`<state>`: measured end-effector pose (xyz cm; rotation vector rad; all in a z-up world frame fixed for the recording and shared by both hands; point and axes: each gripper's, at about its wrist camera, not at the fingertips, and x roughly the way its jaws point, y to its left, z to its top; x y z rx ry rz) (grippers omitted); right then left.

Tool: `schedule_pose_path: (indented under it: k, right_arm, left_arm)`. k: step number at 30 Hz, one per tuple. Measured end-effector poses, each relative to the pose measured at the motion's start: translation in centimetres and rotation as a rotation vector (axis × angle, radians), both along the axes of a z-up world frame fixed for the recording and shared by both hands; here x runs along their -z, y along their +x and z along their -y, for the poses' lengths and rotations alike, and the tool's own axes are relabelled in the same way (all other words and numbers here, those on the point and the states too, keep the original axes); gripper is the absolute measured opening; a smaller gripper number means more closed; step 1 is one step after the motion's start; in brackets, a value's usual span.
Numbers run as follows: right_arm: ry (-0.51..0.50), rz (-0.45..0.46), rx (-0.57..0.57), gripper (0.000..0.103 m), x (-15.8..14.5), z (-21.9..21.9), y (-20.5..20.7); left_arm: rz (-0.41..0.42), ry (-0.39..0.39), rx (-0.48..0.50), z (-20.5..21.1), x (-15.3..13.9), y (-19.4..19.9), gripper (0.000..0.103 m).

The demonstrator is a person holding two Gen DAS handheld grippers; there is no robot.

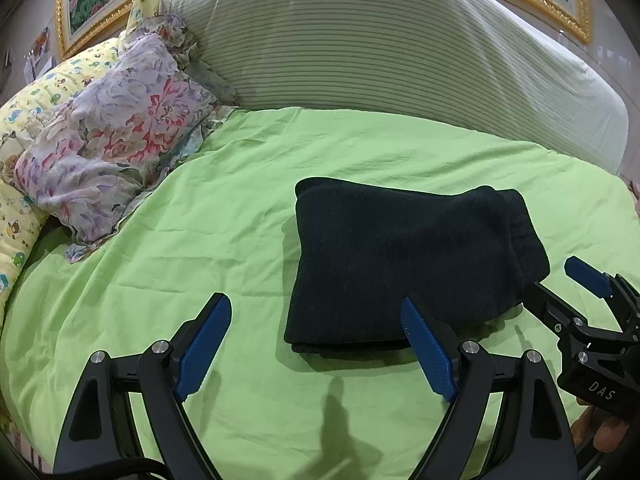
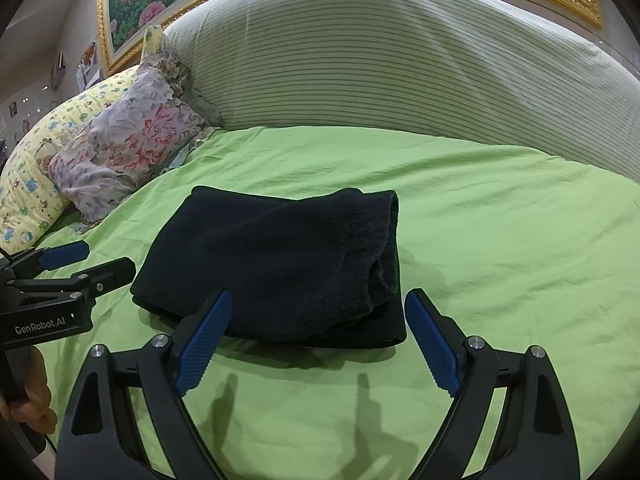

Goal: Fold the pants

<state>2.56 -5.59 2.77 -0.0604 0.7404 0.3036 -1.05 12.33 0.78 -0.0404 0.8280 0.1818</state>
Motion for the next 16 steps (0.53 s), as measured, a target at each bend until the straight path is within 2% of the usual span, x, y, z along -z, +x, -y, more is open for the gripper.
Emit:
schedule_pose_path:
  k: [16]
  right_arm:
    - [0.017, -0.023, 0.01, 0.089, 0.1, 0.6, 0.7]
  left_arm:
    - [-0.021, 0.011, 0.004, 0.7, 0.0, 1.1, 0.087]
